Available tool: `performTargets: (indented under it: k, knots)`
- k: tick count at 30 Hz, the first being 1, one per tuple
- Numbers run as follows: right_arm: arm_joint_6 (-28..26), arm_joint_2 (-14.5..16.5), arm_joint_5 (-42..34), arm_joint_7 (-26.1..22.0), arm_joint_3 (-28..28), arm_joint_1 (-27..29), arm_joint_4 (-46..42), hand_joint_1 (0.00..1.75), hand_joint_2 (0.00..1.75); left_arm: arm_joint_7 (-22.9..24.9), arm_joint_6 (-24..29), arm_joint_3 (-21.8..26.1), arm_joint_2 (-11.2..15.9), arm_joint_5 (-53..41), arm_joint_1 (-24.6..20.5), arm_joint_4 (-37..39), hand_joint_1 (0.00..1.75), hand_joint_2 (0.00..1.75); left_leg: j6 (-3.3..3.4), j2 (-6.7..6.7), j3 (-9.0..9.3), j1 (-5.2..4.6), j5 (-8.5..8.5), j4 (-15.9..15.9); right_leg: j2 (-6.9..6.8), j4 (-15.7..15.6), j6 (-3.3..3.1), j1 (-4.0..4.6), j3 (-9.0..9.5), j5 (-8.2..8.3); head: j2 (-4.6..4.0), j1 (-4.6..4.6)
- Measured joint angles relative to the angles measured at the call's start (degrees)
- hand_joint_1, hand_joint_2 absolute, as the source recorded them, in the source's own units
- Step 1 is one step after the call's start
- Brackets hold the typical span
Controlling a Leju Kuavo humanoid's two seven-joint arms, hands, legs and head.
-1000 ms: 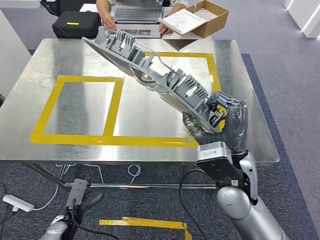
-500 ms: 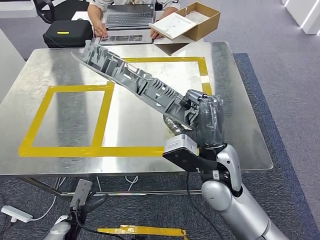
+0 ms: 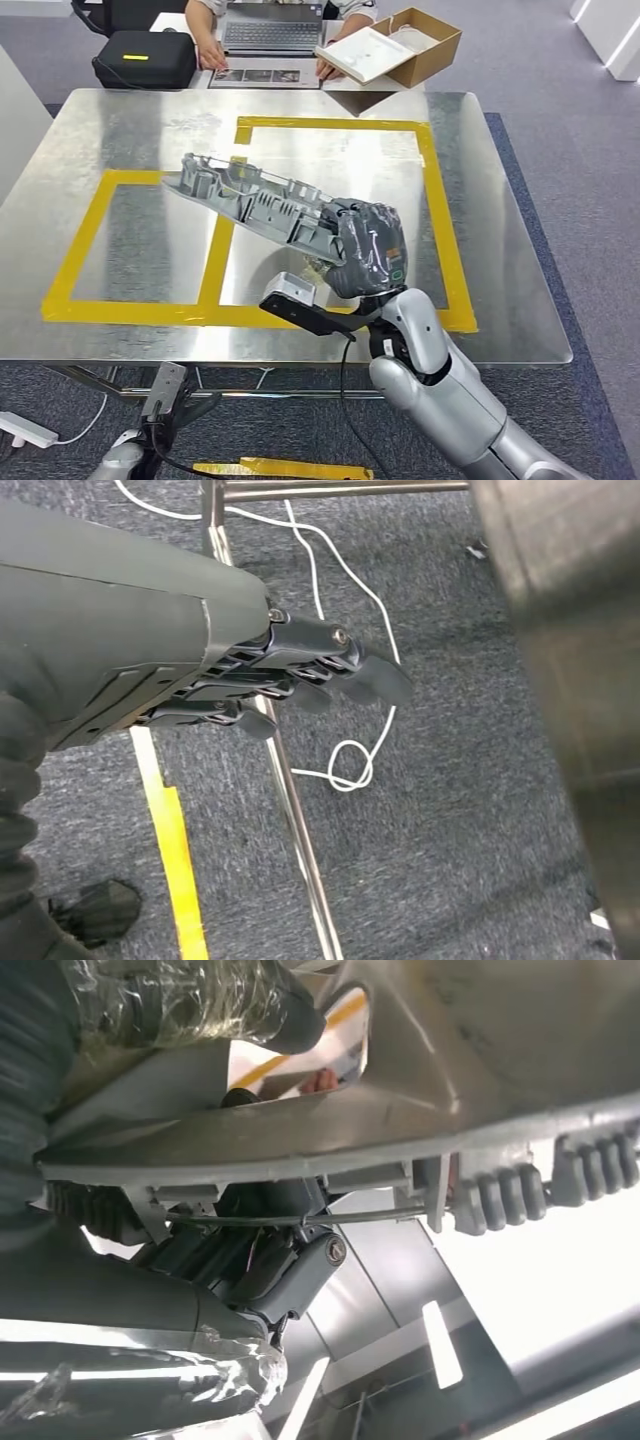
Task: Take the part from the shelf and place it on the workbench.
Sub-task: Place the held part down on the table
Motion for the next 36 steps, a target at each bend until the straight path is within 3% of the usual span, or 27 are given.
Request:
performTargets:
  k: [2,4,7,9,12,14,15,16,17,19,20,24,26,28,29,30,31,33,34,36]
  knots:
    - [1.09,0.45,2.08,1.18,1.29,-0.79,2.53,1.75,1.75,0.02,-0.13,-0.5,0.02,0.22,0.11,0.0,0.0,1.75,-0.21,-0.21,0.45,-0.07,-0.32,0.01,-0.06,-7.32,-0.54,0.11,2.51,4.74,-0.01,0.0]
    - [1.68,0.97,3.09,1.68,2.41,-1.58,4.51,1.75,1.75,0.02,-0.23,-0.76,0.04,0.43,0.18,0.0,0.0,1.75,-0.67,-0.34,0.51,-0.26,-0.53,0.09,-0.15,-13.42,-0.99,0.27,5.25,7.03,-0.01,-0.06]
    - [2.28,1.72,3.79,2.04,3.68,-2.39,6.6,1.75,1.75,0.08,-0.37,-0.91,0.13,0.56,-0.01,0.0,0.0,1.75,-1.62,-0.38,0.41,-0.25,-0.53,-0.08,-0.03,-14.84,-1.51,0.33,6.1,7.06,-0.01,-0.1]
    - [2.82,2.3,4.52,2.54,4.32,-2.93,7.95,1.75,1.75,0.17,-0.42,-1.13,0.2,0.65,-0.24,-0.01,0.0,1.75,-2.33,-0.15,0.01,-0.16,-1.51,1.18,-0.01,-15.32,-2.04,0.07,6.59,7.2,-0.01,-0.25]
    - [3.61,3.24,5.91,3.91,5.43,-3.6,10.31,1.75,1.75,0.21,-0.49,-1.64,0.31,1.03,-0.39,0.0,0.0,1.75,-3.18,0.09,-4.27,0.08,-5.95,10.3,-0.02,-15.57,-2.61,-0.07,7.15,7.08,0.0,-0.47]
    - [3.73,3.77,6.69,5.05,6.13,-3.66,12.16,1.75,1.75,0.22,-0.5,-1.86,0.36,1.37,-0.39,0.0,0.0,1.75,-3.47,0.12,-6.95,0.2,-6.94,15.05,0.03,-15.54,-2.65,-0.06,7.33,6.9,-0.01,-0.46]
    - [3.71,4.01,7.03,5.58,6.4,-3.66,13.09,1.75,1.75,0.22,-0.5,-1.92,0.39,1.53,-0.39,-0.01,0.0,1.75,-3.51,0.15,-6.92,0.24,-5.83,14.54,0.08,-15.51,-2.6,-0.07,7.46,6.79,-0.01,-0.47]
    - [3.65,4.25,7.33,6.09,6.59,-3.68,13.93,1.75,1.75,0.22,-0.47,-1.96,0.45,1.7,-0.4,-0.01,0.0,1.75,-3.49,0.19,-5.85,0.27,-3.88,12.04,0.13,-15.47,-2.49,-0.08,7.64,6.65,-0.01,-0.47]
    - [3.59,4.47,7.63,6.57,6.75,-3.73,14.72,1.75,1.75,0.22,-0.43,-2.01,0.52,1.86,-0.4,-0.01,0.0,1.75,-3.43,0.23,-4.14,0.32,-1.7,8.35,0.17,-15.43,-2.33,-0.07,7.83,6.47,0.0,-0.46]
    - [3.49,4.8,8.18,7.22,7.01,-4.0,16.04,1.75,1.75,0.21,-0.35,-2.14,0.64,2.1,-0.45,-0.01,0.0,1.75,-3.07,0.29,-1.07,0.23,0.48,2.09,0.28,-15.18,-1.83,0.17,7.93,6.11,-0.01,-0.44]
    - [3.46,4.89,8.37,7.42,7.16,-4.15,16.65,1.75,1.75,0.19,-0.33,-2.19,0.66,2.19,-0.47,-0.01,0.0,1.75,-2.77,0.3,-0.37,0.13,0.56,0.63,0.31,-15.11,-1.56,0.27,7.89,6.0,-0.01,-0.42]
    - [3.43,5.08,8.54,7.74,7.67,-4.58,18.4,1.75,1.75,0.1,-0.32,-2.31,0.61,2.25,-0.54,-0.07,0.0,1.75,-1.2,0.33,0.06,0.02,0.17,-0.06,0.14,-14.18,-0.45,0.16,7.37,5.04,0.0,-0.3]
    - [3.41,5.12,8.56,7.78,7.88,-4.88,18.95,1.75,1.75,0.02,-0.31,-2.33,0.59,2.25,-0.64,-0.13,0.0,1.75,-0.57,0.38,0.28,0.12,0.16,-0.21,0.05,-9.01,-0.03,0.09,4.7,2.34,-0.01,-0.1]
    - [3.45,5.13,8.61,7.75,8.1,-4.95,19.63,1.75,1.75,-0.02,-0.31,-2.33,0.61,2.27,-0.69,-0.13,0.0,1.75,-0.27,0.39,0.31,0.04,0.07,-0.18,0.02,-1.62,0.12,0.07,0.8,-0.43,-0.01,-0.01]
    - [3.49,5.13,8.65,7.7,8.23,-4.9,20.01,1.75,1.75,-0.02,-0.31,-2.33,0.62,2.31,-0.68,-0.13,0.0,1.75,-0.21,0.38,0.35,0.0,0.02,-0.17,0.02,0.48,0.12,0.08,-0.49,-0.67,-0.01,-0.02]
    - [3.54,5.13,8.68,7.59,8.39,-4.86,20.35,1.75,1.75,-0.02,-0.31,-2.33,0.62,2.38,-0.66,-0.13,0.0,1.75,-0.18,0.35,0.43,-0.04,-0.04,-0.16,0.02,0.59,0.05,0.08,-0.85,0.13,-0.01,-0.01]
    - [3.61,5.13,8.71,7.45,8.55,-4.87,20.64,1.75,1.75,-0.02,-0.31,-2.33,0.62,2.46,-0.64,-0.13,0.0,1.75,-0.19,0.31,0.55,-0.07,-0.11,-0.15,0.02,-1.54,-0.11,0.09,-0.08,1.88,-0.01,-0.02]
    - [3.85,5.14,8.73,7.14,8.87,-5.08,21.05,1.75,1.75,-0.02,-0.31,-2.33,0.61,2.65,-0.63,-0.13,0.0,1.75,-0.43,0.22,0.79,-0.18,-0.32,-0.12,-0.06,-9.16,-0.61,0.19,3.47,5.7,-0.01,-0.02]
    - [4.08,5.18,8.74,7.01,9.0,-5.24,21.22,1.75,1.75,-0.02,-0.31,-2.32,0.62,2.72,-0.62,-0.13,0.0,1.75,-0.66,0.19,0.82,-0.27,-0.42,-0.07,-0.09,-12.29,-0.85,0.24,5.07,6.71,-0.01,-0.04]
    - [4.44,5.32,8.72,6.86,9.24,-5.42,21.53,1.75,1.75,-0.02,-0.29,-2.32,0.67,2.79,-0.58,-0.13,0.0,1.75,-1.21,0.19,0.77,-0.42,-0.45,-0.08,-0.04,-14.66,-1.22,0.4,6.42,6.85,-0.01,-0.1]
